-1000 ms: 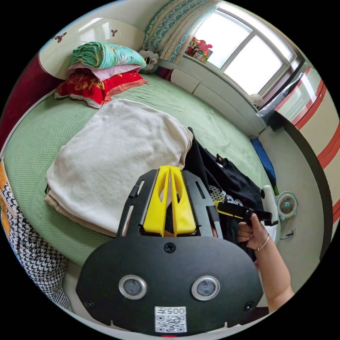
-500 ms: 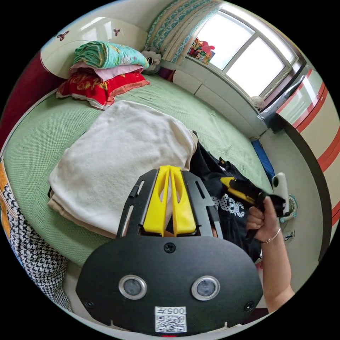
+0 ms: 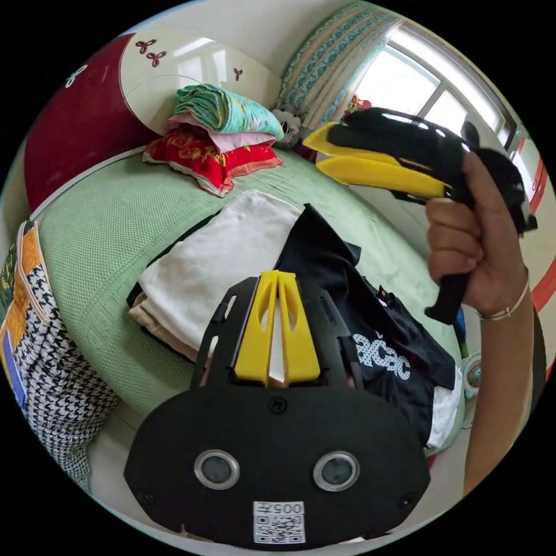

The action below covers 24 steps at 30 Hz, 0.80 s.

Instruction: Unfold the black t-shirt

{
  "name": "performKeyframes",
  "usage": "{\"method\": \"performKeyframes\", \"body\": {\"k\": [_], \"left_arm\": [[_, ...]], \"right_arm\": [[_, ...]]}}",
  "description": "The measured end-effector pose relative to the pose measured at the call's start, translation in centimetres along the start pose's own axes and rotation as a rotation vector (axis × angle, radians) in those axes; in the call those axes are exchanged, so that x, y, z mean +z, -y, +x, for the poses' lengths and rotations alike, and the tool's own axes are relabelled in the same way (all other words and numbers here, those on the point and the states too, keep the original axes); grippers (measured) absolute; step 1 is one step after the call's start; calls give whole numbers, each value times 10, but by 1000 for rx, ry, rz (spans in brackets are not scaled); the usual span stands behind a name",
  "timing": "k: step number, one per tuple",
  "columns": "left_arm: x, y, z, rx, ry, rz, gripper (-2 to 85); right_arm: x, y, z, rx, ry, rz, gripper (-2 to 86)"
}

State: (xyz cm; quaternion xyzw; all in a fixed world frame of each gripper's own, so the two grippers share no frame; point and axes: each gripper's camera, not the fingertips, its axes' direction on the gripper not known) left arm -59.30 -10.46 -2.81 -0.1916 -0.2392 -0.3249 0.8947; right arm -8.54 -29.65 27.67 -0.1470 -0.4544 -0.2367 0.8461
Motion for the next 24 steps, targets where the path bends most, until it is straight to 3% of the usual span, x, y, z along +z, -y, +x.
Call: {"method": "performKeyframes", "body": {"k": [4,8,14,17,24], "left_arm": [[7,3,1,18,-2,-32,-6],[15,3,8,32,-29,-61,-7],[37,4,26,59,-72,-108,-7],[54,4,36,62,-86,-157,-7],[65,0,63,116,42,-182,-6]], "right_arm": [[-11,-38,64,152,-148,5,102],[-10,-70,117,332,-81,73,115],[16,-70,140,473,-158,50,81],[28,-62,141,463,-101,37,21],[24,-27,99,324,-277,86,1]]}}
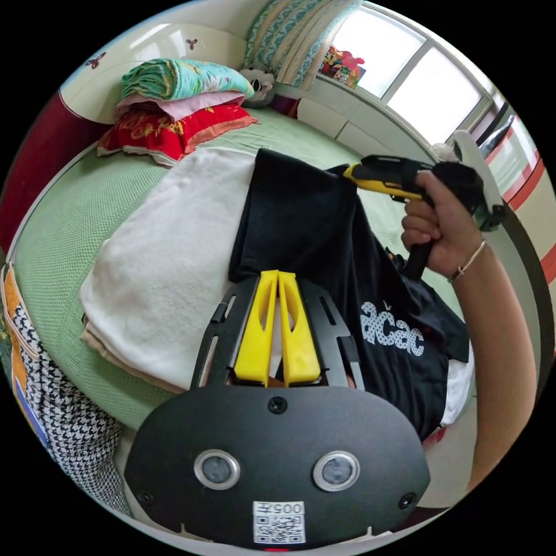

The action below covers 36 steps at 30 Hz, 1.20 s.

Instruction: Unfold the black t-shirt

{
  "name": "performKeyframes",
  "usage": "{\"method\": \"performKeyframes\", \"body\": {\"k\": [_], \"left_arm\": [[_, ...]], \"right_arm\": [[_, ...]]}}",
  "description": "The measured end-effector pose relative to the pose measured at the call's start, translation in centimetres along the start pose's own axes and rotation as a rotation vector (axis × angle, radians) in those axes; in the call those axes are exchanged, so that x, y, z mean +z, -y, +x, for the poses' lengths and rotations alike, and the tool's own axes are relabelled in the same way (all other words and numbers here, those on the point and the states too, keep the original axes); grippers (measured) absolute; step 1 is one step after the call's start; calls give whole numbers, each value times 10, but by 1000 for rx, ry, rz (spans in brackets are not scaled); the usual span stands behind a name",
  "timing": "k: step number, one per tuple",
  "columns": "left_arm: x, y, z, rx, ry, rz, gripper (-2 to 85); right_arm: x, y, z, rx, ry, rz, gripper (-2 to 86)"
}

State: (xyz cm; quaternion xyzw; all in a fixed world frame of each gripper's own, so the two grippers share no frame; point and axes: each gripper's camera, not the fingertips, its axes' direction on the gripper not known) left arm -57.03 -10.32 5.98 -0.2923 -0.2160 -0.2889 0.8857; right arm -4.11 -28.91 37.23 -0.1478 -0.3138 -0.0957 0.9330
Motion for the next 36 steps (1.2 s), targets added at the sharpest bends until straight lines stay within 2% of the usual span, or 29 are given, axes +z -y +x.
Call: {"method": "performKeyframes", "body": {"k": [3,7,10,14,18,24,27,29,31,33,36], "left_arm": [[-1,-2,7,2,23,-2,-6],[-2,-6,17,-3,41,0,-6],[-4,-10,25,5,64,7,-6],[-9,-16,35,7,94,23,-6],[-20,-24,47,11,109,85,-6],[-22,-32,66,55,107,106,-7],[-19,-34,71,52,84,83,-7],[-18,-36,72,46,75,75,-7],[-16,-39,75,44,76,62,-7],[-14,-40,77,46,77,41,-7],[-14,-44,81,43,91,32,-7]], "right_arm": [[-17,-1,-13,-56,9,68,22],[-64,-14,5,-95,124,178,71],[-85,-34,45,-50,29,173,86],[-72,-78,109,35,-191,-7,104],[-59,-117,155,169,-268,-42,109],[-27,-145,185,298,-352,-54,98],[-13,-150,183,276,-393,-25,64],[-10,-152,179,252,-496,14,11],[-15,-151,183,326,-553,61,-7],[-25,-150,193,402,-546,115,-12],[-34,-155,216,509,-469,97,-6]]}}
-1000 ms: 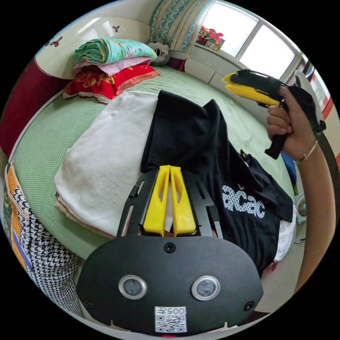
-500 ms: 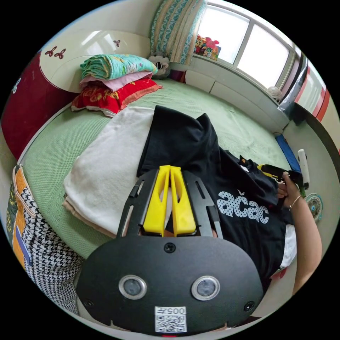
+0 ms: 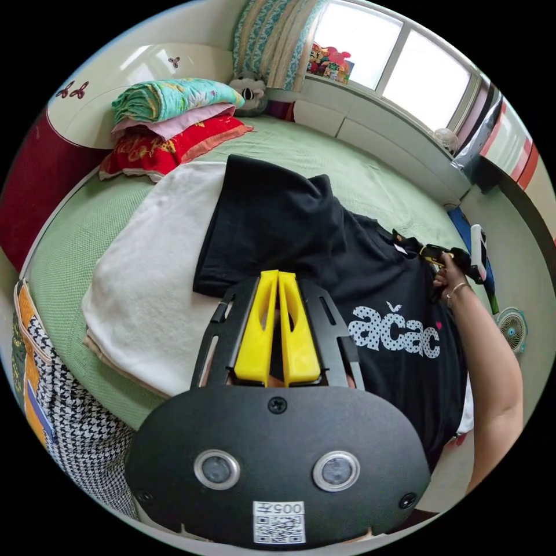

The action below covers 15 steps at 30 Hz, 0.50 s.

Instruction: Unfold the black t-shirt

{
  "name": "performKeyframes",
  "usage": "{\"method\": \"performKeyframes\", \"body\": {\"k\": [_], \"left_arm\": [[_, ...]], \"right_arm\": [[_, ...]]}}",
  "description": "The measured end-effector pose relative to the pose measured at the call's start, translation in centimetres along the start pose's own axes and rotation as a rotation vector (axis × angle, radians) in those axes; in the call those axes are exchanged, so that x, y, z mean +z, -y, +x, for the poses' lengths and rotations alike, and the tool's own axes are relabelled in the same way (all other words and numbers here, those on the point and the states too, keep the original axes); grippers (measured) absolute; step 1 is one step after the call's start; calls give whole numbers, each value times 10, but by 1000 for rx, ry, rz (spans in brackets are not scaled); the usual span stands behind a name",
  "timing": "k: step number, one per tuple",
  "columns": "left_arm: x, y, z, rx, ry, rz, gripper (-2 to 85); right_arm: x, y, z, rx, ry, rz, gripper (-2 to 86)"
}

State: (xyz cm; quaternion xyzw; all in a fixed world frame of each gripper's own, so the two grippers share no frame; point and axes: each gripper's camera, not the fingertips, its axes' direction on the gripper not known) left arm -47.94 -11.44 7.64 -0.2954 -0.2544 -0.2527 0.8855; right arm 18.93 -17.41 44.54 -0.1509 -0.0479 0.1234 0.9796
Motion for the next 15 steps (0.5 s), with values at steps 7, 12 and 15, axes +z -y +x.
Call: {"method": "performKeyframes", "body": {"k": [7,12,15], "left_arm": [[-18,-16,7,7,33,35,-7],[-40,-36,15,51,46,85,-7],[-56,-55,25,102,39,121,-7]], "right_arm": [[-49,-41,39,-131,148,0,59],[-127,-147,82,-349,179,62,94],[-172,-236,129,-398,217,74,117]]}}
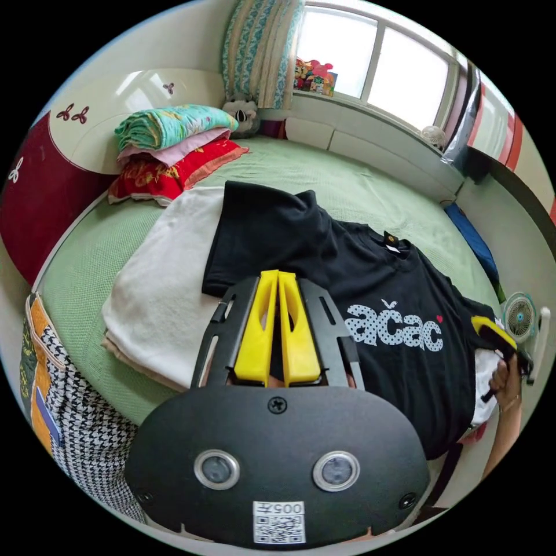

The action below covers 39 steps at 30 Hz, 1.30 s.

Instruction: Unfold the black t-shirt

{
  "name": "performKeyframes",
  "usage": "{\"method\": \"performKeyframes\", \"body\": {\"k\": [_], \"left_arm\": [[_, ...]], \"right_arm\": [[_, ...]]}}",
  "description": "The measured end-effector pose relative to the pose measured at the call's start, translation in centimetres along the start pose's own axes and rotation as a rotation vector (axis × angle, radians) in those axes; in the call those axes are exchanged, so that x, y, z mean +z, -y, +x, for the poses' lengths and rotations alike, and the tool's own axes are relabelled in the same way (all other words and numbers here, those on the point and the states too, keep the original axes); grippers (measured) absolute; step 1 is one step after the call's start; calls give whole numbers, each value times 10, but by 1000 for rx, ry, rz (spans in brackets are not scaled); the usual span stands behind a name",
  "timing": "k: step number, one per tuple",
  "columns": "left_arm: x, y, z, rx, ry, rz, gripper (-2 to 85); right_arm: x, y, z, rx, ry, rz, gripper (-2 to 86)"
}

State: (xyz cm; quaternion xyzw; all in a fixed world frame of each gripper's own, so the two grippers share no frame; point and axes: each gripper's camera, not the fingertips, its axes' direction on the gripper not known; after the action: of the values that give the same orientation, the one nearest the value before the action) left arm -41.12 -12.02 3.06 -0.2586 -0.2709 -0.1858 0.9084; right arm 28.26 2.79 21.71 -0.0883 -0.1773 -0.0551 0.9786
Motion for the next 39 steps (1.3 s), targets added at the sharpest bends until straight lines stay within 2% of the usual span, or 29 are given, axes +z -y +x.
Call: {"method": "performKeyframes", "body": {"k": [5,11,13,17,23,28,32,39], "left_arm": [[-38,-40,19,86,-166,73,-4],[-97,-64,48,185,-282,101,24],[-130,-75,53,268,-294,120,59],[-157,-105,34,292,-267,120,84],[-147,-176,-22,245,-182,-28,103],[-134,-226,-55,207,-137,-124,110],[-113,-240,-59,224,-130,-174,116],[-67,-255,-52,263,-148,-217,120]], "right_arm": [[-83,-167,12,88,-76,72,131],[-112,-299,17,230,-91,95,131],[-112,-318,13,218,-107,69,132],[-105,-343,9,198,-98,39,137],[-67,-357,23,241,-113,-55,130],[-50,-367,24,178,-248,-102,87],[-65,-383,38,285,-216,-121,3],[-130,-407,40,272,-128,-12,-16]]}}
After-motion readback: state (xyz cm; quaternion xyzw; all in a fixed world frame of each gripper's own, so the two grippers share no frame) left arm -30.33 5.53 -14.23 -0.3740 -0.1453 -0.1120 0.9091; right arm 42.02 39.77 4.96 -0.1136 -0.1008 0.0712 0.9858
